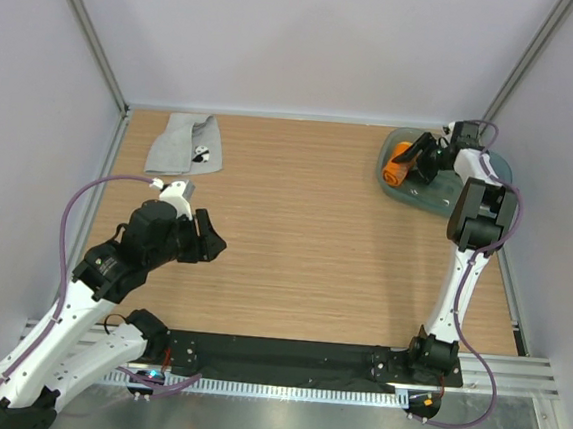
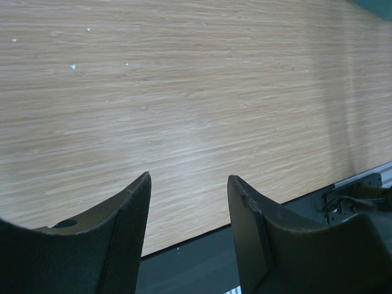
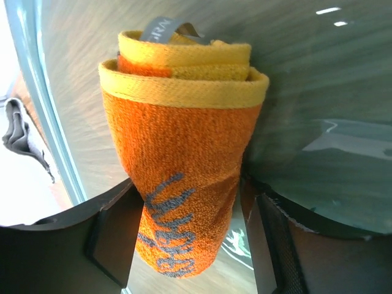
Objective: Roll the towels
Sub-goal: Place the rolled towel into the container, then move the towel to the center of the board
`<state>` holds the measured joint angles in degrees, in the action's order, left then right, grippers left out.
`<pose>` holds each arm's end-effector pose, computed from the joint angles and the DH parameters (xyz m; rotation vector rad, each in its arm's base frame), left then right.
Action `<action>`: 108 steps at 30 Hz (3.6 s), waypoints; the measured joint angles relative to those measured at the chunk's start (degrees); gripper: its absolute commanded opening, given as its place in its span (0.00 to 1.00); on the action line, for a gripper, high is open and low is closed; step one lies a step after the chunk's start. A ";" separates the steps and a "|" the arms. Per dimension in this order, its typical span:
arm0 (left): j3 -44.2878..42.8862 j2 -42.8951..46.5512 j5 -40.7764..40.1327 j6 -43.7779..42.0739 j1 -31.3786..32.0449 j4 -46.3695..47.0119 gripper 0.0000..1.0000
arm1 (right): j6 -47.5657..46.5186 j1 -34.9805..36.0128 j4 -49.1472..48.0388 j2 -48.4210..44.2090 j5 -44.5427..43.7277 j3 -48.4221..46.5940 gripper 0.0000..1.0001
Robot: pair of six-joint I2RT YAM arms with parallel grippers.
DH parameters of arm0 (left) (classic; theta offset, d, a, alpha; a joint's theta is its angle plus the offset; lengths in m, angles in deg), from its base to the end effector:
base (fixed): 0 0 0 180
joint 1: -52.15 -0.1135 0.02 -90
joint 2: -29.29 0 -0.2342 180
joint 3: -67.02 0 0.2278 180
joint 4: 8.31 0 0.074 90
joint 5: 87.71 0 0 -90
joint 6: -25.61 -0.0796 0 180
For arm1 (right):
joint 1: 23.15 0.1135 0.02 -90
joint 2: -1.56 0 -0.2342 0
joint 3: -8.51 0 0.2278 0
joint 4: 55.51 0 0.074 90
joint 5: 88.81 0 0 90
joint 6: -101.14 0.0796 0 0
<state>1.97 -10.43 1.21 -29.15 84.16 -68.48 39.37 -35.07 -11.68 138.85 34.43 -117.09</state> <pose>0.1465 -0.0898 0.2729 -0.0746 2.2513 -0.6339 0.4931 -0.0595 0.1103 0.6410 2.4291 0.8493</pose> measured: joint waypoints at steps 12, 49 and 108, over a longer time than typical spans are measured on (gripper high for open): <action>0.00 -0.02 -0.42 0.02 -0.13 0.00 0.54 | -2.40 0.00 10.88 -0.90 -6.78 -3.50 0.82; -7.10 -28.06 -15.85 0.76 -0.70 7.32 0.71 | -2.80 22.99 12.09 -62.84 -24.33 24.33 1.00; -45.55 -82.73 -3.17 1.11 -4.59 2.49 0.25 | 1.77 30.95 14.29 -76.67 -26.43 51.89 0.99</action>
<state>-43.58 -93.16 -1.96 -28.03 79.57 -65.99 41.14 -4.12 2.61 62.18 8.00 -65.20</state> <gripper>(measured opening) 0.064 0.993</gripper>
